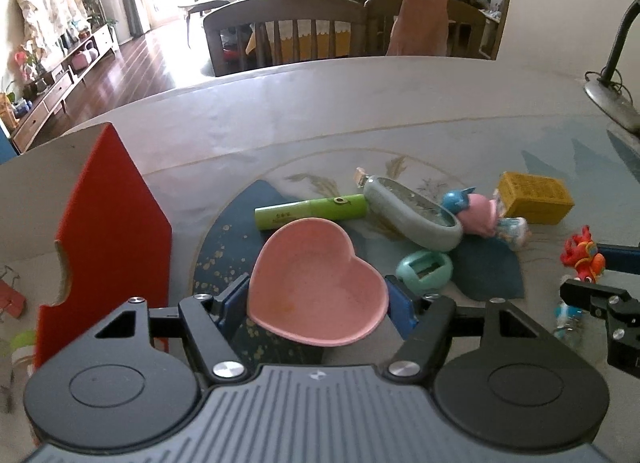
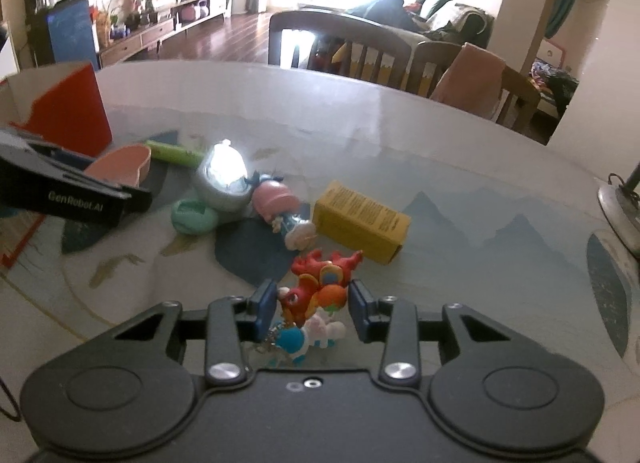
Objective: Organize rigid objects
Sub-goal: 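Grasp the pink heart dish with the left tool while the right tool grasps the red figure keychain, then carry the heart dish and red keychain over the cardboard box with both tools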
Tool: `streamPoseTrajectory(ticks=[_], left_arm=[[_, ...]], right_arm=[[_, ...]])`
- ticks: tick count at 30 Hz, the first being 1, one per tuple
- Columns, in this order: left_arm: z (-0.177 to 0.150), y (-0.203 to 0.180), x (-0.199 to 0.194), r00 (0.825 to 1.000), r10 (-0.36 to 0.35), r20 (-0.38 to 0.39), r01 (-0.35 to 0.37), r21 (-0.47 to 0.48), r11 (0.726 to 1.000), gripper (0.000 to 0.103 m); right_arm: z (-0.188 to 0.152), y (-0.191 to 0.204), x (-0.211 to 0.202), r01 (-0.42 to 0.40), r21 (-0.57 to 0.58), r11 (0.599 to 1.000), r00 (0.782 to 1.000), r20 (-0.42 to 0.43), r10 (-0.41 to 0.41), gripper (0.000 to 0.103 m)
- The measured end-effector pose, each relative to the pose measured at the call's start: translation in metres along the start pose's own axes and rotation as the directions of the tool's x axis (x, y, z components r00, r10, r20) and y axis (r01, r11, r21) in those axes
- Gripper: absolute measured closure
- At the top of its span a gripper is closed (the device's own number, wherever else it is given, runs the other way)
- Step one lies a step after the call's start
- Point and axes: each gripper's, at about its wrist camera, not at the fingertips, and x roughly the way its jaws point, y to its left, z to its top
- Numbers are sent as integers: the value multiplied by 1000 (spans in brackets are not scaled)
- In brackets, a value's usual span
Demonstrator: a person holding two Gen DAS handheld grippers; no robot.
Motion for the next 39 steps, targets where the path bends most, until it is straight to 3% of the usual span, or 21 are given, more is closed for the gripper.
streamPoseTrajectory(ticks=[17, 31, 39], left_arm=[[-10, 2, -87, 991, -128, 32, 127, 33, 991, 32], [-19, 33, -137, 988, -134, 83, 134, 12, 991, 32], [-19, 69, -165, 987, -121, 106, 122, -4, 992, 32]], right_arm=[[4, 0, -99, -79, 108, 991, 990, 124, 66, 66], [16, 22, -149, -99, 97, 990, 977, 200, 78, 66], [37, 53, -160, -150, 43, 988, 970, 202, 138, 66]])
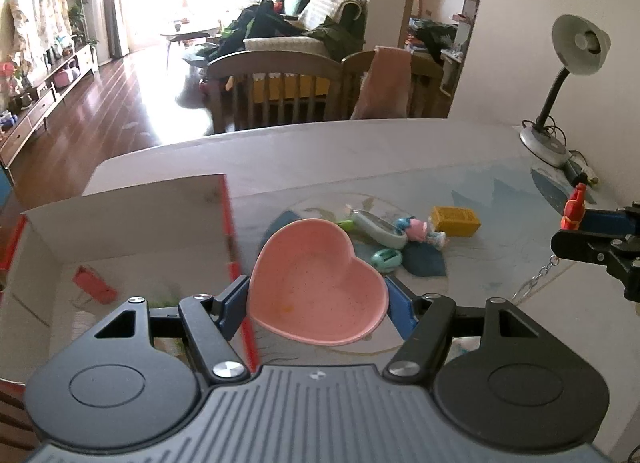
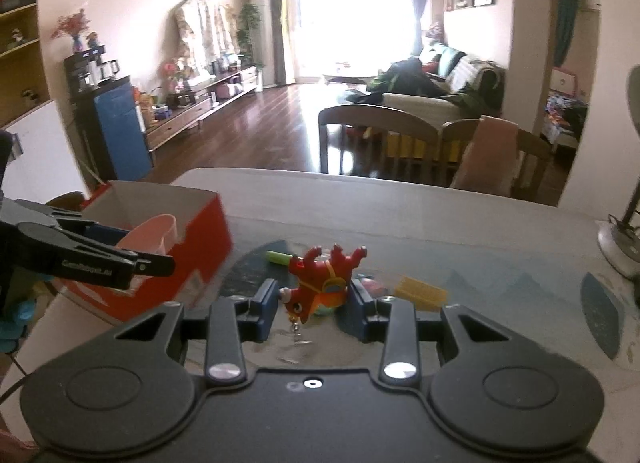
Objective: Organize rigid objects
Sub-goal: 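Carry the heart dish and red keychain over the cardboard box with both tools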
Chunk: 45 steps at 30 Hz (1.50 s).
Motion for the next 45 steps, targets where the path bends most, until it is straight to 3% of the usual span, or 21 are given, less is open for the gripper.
streamPoseTrajectory(ticks=[15, 22, 38, 45], left_arm=[[-6, 96, -32, 996, 84, -1, -84, -78, 993, 32], [-12, 144, -33, 991, 136, -14, -136, -89, 987, 32], [-15, 220, 26, 974, 201, -107, -207, -46, 977, 32], [-20, 219, 48, 978, 153, -140, -157, -23, 987, 32]], right_arm=[[55, 103, 39, -107, -162, 981, 993, 23, 112, 66], [66, 142, 77, -125, -193, 973, 992, -14, 125, 66], [44, 210, 175, -117, -294, 949, 980, -188, 63, 66], [30, 223, 206, -133, -318, 939, 965, -259, 49, 66]])
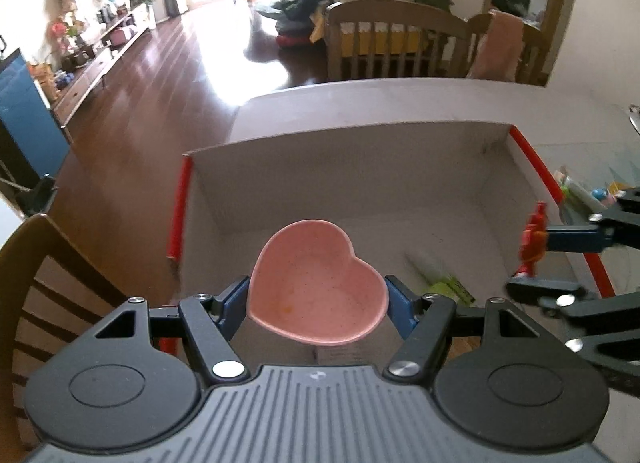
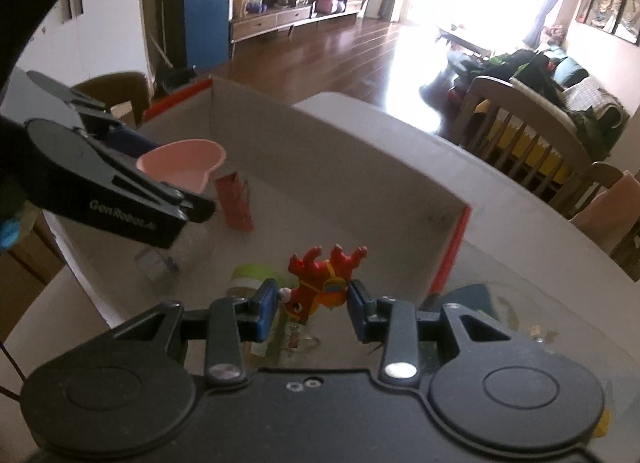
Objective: Organize rigid objects
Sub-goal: 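Carry the heart dish and red keychain over the cardboard box with both tools, then open both tools to drop the heart dish and keychain into the box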
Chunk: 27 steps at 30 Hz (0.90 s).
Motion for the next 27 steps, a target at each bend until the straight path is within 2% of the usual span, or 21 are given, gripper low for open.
streamPoseTrajectory(ticks=[6, 14, 22, 27], left_arm=[[-8, -11, 9, 998, -50, -33, 52, 46, 998, 32], [-16, -17, 24, 992, -73, -103, 81, 74, 994, 32], [-22, -22, 20, 992, -72, -108, 81, 81, 993, 32], [-22, -26, 15, 993, -59, -101, 67, 80, 995, 32]], right_arm=[[-4, 5, 10, -18, -18, 1000, 999, -36, 17, 65], [-6, 6, 8, -39, -1, 999, 998, -47, 39, 61], [-10, 3, -10, -67, 37, 997, 998, -11, 68, 51], [-11, -3, -24, -75, 61, 995, 997, 13, 74, 49]])
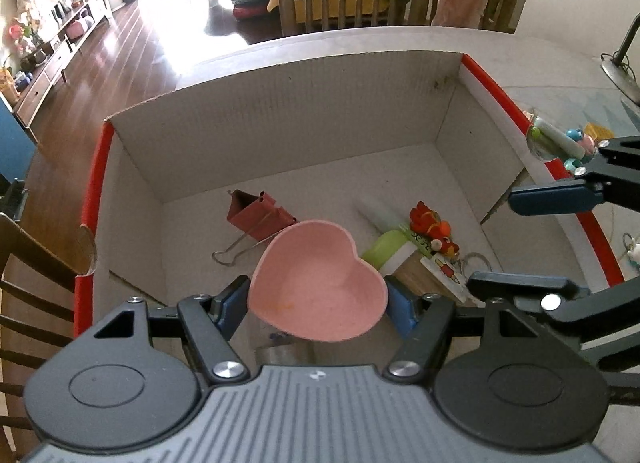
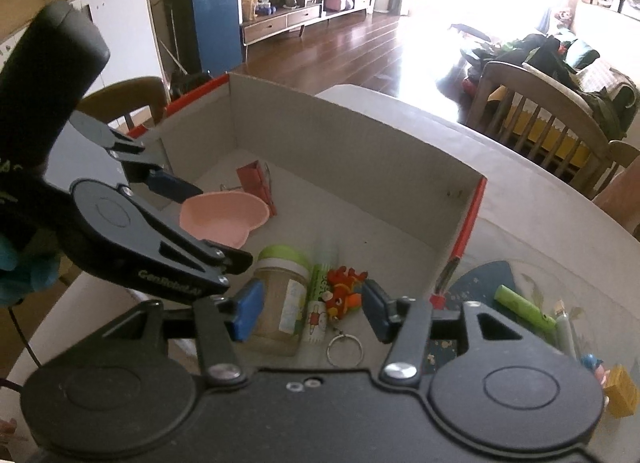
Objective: Organize rigid objects
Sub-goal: 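Open both tools to drop the heart dish and keychain into the box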
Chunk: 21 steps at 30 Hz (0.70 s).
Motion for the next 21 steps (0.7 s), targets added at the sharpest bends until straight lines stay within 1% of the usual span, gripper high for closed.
streamPoseTrajectory(ticks=[2, 7, 11, 13, 20, 21], left_arm=[[3, 0, -3, 1000, 4, 10, -4, -6, 1000, 32], [0, -1, -16, 999, 15, 32, -15, -19, 1000, 32], [-4, -2, -25, 999, 20, 35, -19, -19, 1000, 27], [-6, -2, -29, 999, 17, 40, -16, -22, 1000, 27], [-12, -8, -49, 998, 3, 63, -1, -30, 1000, 27], [-12, -10, -53, 998, 1, 67, 1, -31, 1000, 27]], right_arm=[[-1, -2, -7, -4, 15, 1000, 1000, 11, 4, 48], [-4, -7, -28, -13, 52, 999, 998, 55, 10, 39], [-6, -10, -41, -14, 66, 998, 997, 78, 9, 38], [-7, -11, -47, -15, 75, 997, 996, 89, 9, 35], [-12, -14, -72, -29, 104, 994, 991, 135, 15, 32], [-12, -17, -76, -32, 106, 994, 990, 143, 16, 29]])
